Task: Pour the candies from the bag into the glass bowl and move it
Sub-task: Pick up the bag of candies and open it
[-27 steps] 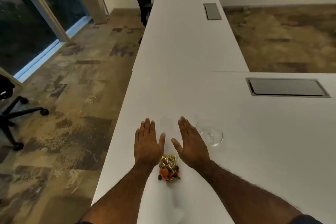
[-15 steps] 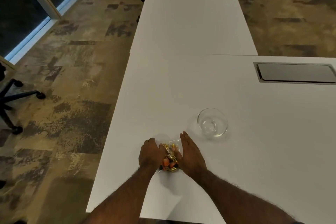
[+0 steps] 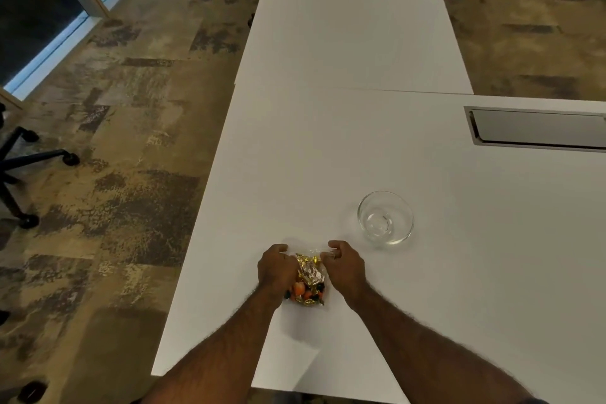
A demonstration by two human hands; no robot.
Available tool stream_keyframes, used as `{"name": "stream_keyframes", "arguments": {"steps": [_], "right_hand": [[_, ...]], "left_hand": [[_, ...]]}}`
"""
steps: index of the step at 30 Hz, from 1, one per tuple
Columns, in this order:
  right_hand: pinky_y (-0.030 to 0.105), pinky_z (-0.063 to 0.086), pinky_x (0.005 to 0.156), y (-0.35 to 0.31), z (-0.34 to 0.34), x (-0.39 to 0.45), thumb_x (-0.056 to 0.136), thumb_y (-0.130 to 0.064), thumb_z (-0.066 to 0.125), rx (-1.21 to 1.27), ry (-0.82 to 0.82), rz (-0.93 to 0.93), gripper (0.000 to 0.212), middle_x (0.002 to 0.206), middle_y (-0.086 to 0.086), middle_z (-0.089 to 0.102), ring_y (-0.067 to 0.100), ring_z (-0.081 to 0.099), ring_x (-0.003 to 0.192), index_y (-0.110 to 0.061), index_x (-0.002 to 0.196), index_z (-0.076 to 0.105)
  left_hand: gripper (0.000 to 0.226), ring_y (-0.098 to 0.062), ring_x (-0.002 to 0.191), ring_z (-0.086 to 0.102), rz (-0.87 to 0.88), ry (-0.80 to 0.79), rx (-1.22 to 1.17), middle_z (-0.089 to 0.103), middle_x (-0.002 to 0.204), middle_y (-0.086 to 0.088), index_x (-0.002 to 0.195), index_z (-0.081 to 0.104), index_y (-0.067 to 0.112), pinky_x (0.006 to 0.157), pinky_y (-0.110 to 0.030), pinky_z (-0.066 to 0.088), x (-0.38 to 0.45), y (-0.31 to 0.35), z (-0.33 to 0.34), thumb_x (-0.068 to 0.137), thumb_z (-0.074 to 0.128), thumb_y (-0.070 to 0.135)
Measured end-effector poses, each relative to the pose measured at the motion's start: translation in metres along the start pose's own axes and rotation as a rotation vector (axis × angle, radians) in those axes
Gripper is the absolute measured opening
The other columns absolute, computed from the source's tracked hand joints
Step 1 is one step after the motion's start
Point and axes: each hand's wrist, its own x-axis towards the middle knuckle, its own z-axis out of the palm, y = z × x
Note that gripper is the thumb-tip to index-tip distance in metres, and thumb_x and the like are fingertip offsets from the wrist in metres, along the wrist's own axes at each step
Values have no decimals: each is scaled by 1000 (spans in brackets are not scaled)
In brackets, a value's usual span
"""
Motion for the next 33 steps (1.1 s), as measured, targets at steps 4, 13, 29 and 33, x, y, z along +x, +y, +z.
{"name": "stream_keyframes", "arguments": {"steps": [4, 13, 29, 33], "right_hand": [[31, 51, 89, -7, -9, 1, 86, -20, 65, -39, 12, -69, 16, 101, 3, 74, 15, 64, 91, -13, 99, 71], [14, 43, 66, -27, -25, -9, 88, -24, 63, -194, -22, -253, 14, 86, -6, 69, 9, 62, 80, -15, 92, 73], [23, 54, 63, -24, -37, -38, 85, -24, 70, -197, -66, -286, 16, 75, 5, 75, 15, 66, 66, -11, 79, 77], [26, 59, 70, -24, -45, -41, 88, -28, 67, -139, -137, -271, 20, 80, 4, 76, 16, 71, 72, -11, 86, 76]], "left_hand": [[32, -18, 81, 61, 101, 29, -51, 67, 88, -4, 116, 60, 11, 74, -28, 53, -5, 8, -3, 85, 57, 3], [8, -15, 80, 61, 302, 44, -100, 66, 85, 0, 90, 63, 9, 68, -18, 50, -22, 36, -11, 84, 63, 3], [35, -11, 53, 46, 242, -58, 62, 58, 58, -6, 55, 57, 8, 49, -21, 36, -58, 41, -4, 89, 57, 17], [40, -13, 48, 41, 170, -112, -15, 45, 49, 1, 45, 42, 15, 48, -25, 37, -57, 43, -7, 78, 60, 4]]}}
